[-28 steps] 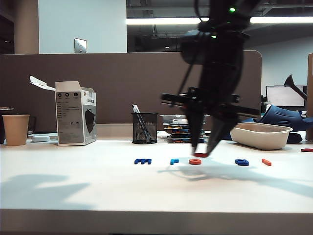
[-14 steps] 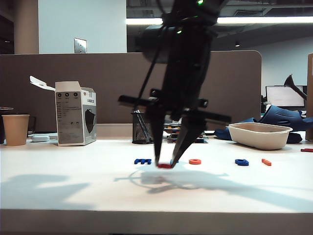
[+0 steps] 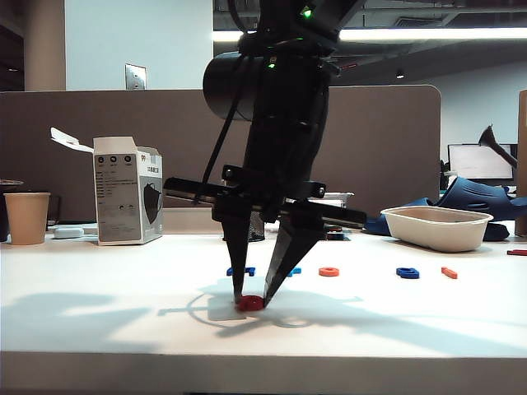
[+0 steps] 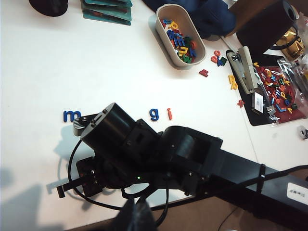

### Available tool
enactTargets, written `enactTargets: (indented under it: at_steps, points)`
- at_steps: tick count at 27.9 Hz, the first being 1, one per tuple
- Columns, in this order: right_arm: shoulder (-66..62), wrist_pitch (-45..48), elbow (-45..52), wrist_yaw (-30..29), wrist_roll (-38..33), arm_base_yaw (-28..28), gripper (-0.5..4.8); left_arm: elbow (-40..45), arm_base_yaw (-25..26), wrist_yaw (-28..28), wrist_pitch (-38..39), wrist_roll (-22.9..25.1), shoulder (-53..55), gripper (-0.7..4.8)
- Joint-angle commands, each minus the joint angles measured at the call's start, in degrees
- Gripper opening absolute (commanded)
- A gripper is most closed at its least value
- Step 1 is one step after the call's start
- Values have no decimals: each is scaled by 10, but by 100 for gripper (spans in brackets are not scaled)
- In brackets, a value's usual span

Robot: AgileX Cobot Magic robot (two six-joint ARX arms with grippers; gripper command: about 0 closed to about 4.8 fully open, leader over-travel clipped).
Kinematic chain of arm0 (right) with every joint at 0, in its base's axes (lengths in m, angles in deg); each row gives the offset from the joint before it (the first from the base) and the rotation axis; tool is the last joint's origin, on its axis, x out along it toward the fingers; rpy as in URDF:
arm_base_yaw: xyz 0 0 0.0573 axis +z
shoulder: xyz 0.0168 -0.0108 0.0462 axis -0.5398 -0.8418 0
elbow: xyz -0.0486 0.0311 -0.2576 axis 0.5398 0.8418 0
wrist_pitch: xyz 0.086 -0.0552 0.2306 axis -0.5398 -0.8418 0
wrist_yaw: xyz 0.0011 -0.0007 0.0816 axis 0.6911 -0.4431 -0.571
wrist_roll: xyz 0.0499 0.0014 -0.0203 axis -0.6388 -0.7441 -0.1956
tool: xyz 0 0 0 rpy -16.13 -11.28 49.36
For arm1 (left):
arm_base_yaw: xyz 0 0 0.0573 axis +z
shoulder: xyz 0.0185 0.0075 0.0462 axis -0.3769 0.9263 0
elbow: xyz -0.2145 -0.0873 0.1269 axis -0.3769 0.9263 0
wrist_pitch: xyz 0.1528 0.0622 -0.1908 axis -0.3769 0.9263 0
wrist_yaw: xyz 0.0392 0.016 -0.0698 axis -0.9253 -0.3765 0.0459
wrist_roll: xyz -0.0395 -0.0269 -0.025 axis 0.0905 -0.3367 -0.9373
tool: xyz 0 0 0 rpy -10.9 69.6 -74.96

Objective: Select the appropriate letters from the row of letter magnets placed on the table to arrange into the word "big".

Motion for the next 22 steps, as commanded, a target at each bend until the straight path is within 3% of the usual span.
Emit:
enactTargets:
  at_steps: [1, 3, 5, 6, 22]
  points:
    - [-5, -16, 2, 5, -3, -3, 119, -1, 0, -2, -3, -2, -2, -5]
    - [-5, -16, 2, 5, -3, -3, 154, -1, 0, -2, -3, -2, -2, -5]
    - [-5, -14, 0, 5, -3, -3, 222, -1, 0, -2, -3, -2, -2, -5]
    - [-5, -12, 0, 5, -3, -3, 228, -1, 0, -2, -3, -2, -2, -5]
    - [43, 12, 0, 12, 0, -26, 230, -1, 0, -2, -3, -2, -2, -5]
